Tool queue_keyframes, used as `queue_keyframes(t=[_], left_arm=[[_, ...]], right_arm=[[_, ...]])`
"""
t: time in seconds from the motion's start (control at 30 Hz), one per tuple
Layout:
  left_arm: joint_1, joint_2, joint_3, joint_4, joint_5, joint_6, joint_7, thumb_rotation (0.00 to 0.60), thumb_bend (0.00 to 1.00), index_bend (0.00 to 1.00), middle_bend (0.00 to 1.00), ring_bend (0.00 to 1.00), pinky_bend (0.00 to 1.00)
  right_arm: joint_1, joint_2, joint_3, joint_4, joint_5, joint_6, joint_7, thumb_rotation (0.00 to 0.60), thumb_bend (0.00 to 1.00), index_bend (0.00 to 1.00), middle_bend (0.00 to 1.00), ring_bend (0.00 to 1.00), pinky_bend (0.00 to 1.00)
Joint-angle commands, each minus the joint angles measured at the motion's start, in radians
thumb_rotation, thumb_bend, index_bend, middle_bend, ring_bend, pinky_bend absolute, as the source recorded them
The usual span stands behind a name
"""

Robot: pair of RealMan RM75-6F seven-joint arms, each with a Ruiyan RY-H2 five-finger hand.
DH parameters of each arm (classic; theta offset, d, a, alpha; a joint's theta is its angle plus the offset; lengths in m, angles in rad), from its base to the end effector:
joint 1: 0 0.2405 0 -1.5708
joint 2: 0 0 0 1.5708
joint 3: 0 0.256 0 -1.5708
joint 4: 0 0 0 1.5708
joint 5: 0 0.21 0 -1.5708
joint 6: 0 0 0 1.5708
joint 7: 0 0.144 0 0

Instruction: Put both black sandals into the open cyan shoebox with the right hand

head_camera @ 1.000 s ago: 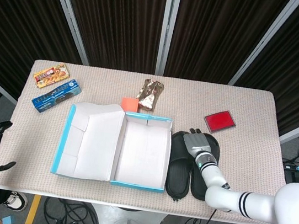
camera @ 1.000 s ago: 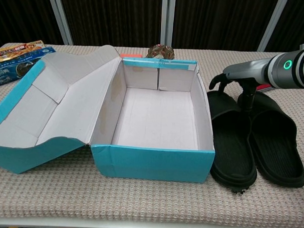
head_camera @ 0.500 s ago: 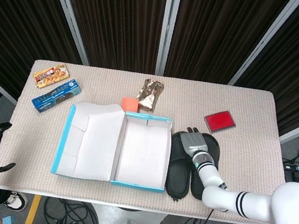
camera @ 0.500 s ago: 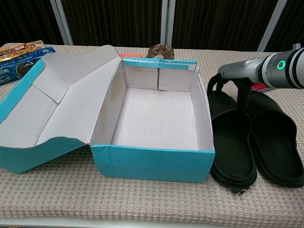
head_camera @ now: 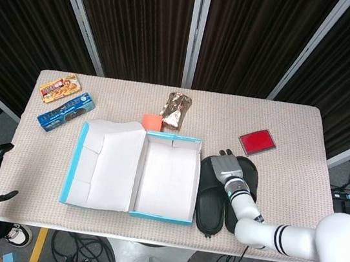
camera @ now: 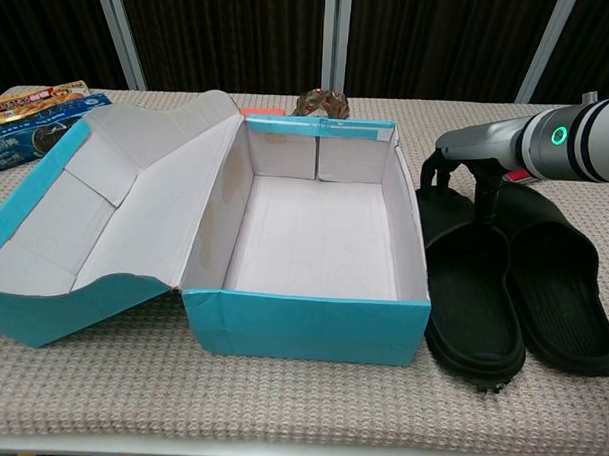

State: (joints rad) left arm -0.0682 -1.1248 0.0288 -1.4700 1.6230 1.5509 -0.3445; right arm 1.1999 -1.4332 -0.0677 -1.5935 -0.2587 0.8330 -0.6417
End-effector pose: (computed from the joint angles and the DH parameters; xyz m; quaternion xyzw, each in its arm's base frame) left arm -0.3268 0.1602 0.1615 -0.5868 -0.4366 -0.4546 0.5082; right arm -0.1359 -0.3669 -0.0185 0.7834 -0.4300 0.1367 0.4274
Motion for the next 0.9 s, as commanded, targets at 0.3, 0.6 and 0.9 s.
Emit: queue_keyframes(t=[0.3,0.6,0.9], left_arm=[[-0.004,-0.001,0.004,-0.007,0.005,-0.008,0.007,0.600,0.07,0.08,0.09,0.00,0.08],[-0.011,-0.006,0.006,-0.014,0.009,-0.020,0.020,0.600,0.07,0.08,0.09,0.00,0.08],[-0.016,-0.003,0.005,-0.021,0.007,-0.025,0.018,0.600,0.07,0.08,0.09,0.00,0.08]], right_arm=[[-0.091,0.088,0.045,-0.084,-0.205,0.077,0.101,0.600,0.03,0.43,0.40,0.14,0.13],[-0.211,0.268,0.075,-0.212,-0.446,0.148,0.234,0.600,0.03,0.48,0.44,0.17,0.18],[-0.263,0.440,0.131,-0.349,-0.567,0.150,0.308,0.600,0.03,0.52,0.46,0.19,0.19]])
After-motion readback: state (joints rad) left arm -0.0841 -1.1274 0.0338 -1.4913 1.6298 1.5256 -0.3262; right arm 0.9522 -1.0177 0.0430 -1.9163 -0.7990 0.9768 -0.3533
